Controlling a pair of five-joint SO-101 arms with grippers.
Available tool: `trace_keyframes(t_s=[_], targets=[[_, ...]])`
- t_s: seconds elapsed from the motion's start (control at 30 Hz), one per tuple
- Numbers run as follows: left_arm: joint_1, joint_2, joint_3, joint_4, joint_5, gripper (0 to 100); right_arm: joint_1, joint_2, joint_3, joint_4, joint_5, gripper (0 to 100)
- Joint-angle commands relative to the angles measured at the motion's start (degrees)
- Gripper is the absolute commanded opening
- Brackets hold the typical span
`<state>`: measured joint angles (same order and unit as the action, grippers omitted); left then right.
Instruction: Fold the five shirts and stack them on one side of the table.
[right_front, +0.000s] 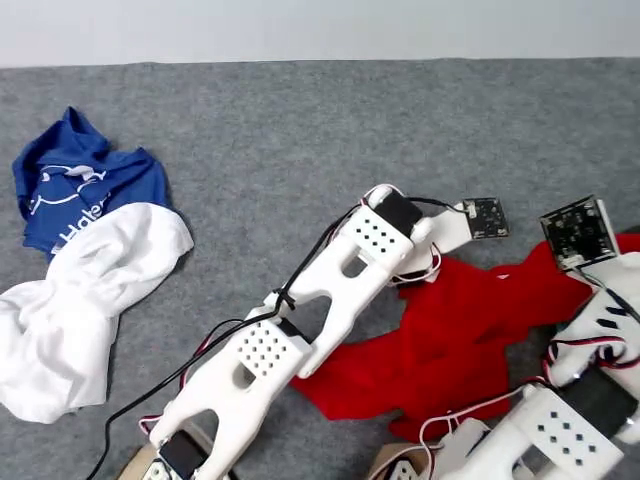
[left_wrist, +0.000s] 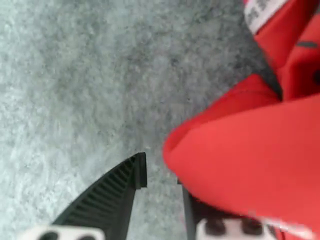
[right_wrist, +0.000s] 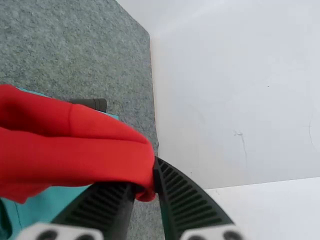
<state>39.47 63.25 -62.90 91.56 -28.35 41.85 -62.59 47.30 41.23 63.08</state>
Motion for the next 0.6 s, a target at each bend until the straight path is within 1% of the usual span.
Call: trace_keyframes(t_s=[0.0, 0.13, 0.2, 0.57], targets=[[0.5, 0.4, -5.4, 1.1, -0.3, 12, 0.5, -1.4, -0.2, -1.3, 0.4, 1.0], [0.5, 0.6, -10.9, 6.6, -0.3, 12, 0.4, -1.4, -0.3, -1.3, 0.4, 1.0], [0.4, 0.9, -13.5, 8.0, -0.3, 12, 0.4, -1.4, -0.3, -1.3, 0.4, 1.0], [0.4, 0.7, -13.8, 8.7, -0.3, 12, 0.3, -1.4, -0.4, -1.3, 0.4, 1.0]])
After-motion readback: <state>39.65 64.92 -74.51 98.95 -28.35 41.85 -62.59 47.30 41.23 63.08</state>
